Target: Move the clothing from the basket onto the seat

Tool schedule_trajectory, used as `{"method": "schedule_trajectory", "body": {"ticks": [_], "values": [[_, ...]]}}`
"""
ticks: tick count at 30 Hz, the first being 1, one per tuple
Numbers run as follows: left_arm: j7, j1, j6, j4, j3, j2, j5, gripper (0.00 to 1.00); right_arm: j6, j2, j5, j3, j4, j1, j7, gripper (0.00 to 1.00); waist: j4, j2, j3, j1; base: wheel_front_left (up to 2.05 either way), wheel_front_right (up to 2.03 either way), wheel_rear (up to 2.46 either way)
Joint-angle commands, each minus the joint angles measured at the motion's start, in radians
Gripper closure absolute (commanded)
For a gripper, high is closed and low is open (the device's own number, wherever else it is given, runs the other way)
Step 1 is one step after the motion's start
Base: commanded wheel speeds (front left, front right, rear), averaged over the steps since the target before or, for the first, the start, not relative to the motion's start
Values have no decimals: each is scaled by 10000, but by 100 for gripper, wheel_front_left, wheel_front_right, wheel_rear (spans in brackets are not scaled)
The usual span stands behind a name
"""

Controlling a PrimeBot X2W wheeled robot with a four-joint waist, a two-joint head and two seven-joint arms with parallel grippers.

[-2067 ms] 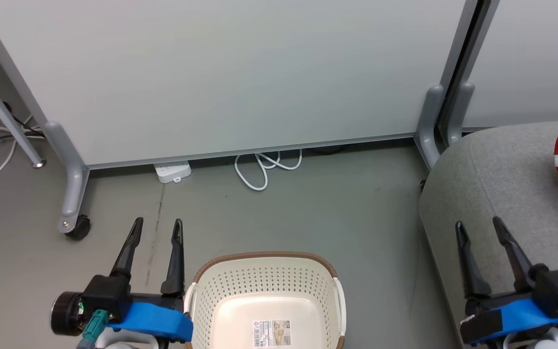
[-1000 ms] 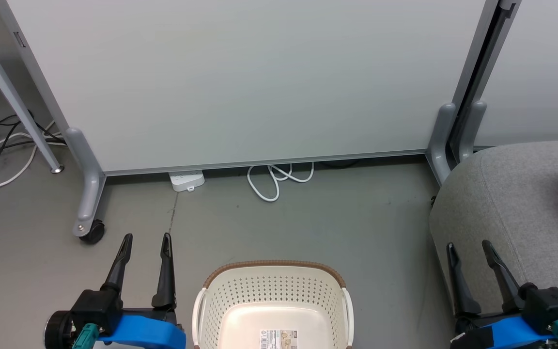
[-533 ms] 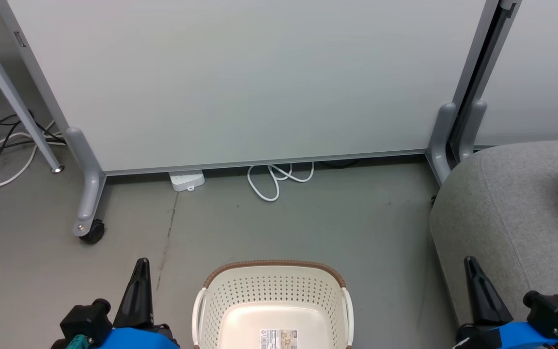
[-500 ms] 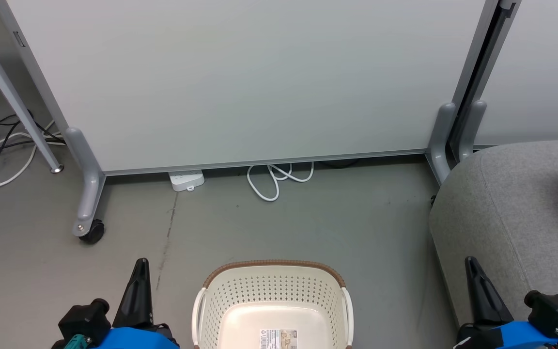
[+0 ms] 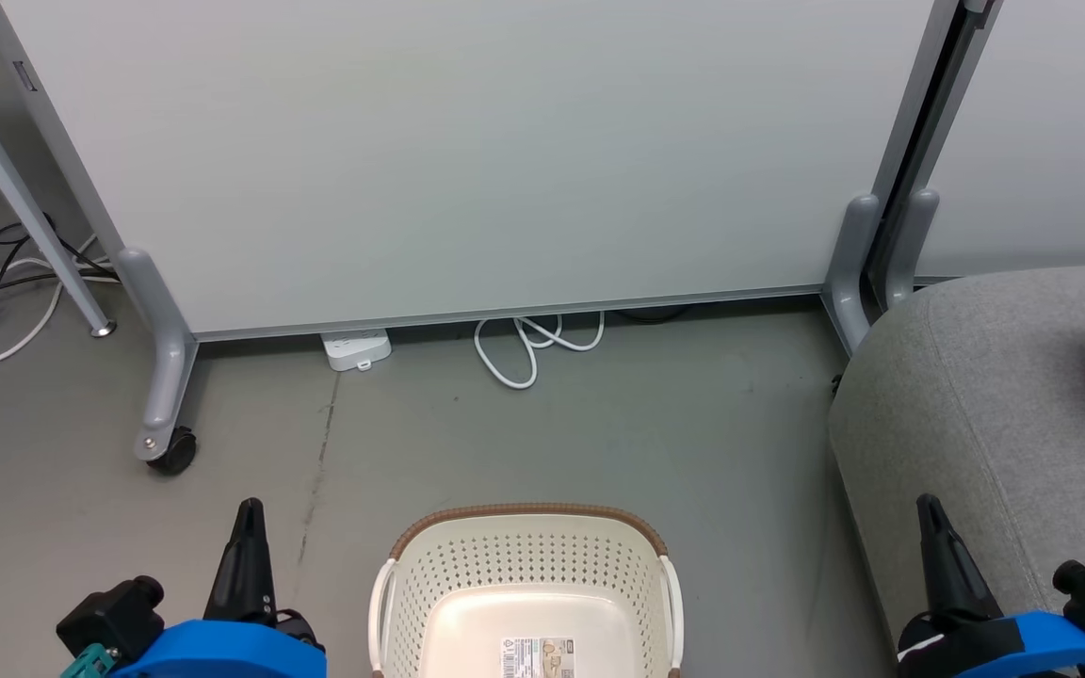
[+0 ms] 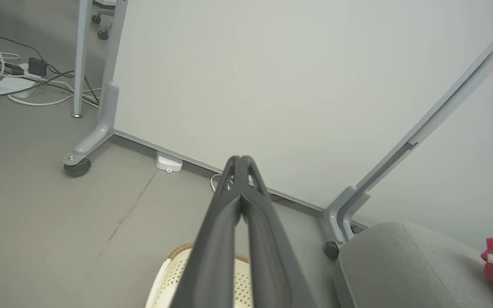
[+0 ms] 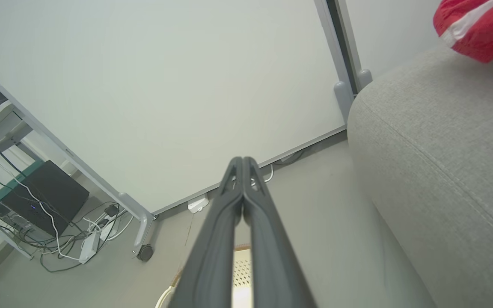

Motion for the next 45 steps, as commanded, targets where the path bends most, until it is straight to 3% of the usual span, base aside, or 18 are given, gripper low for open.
{"method": "schedule_trajectory", "body": {"ticks": [1,45], "values": [[67,-367,-48,-155,73,4,-300,100,2,-2,314,-50,-175,-318,46,100,-6,0,2,0,0,0,0],[1515,-865,-150,-156,752,3,-5915,100,3,56,5927,-379,-180,-807,1492,100,-306,0,117,0,0,0,0]]}}
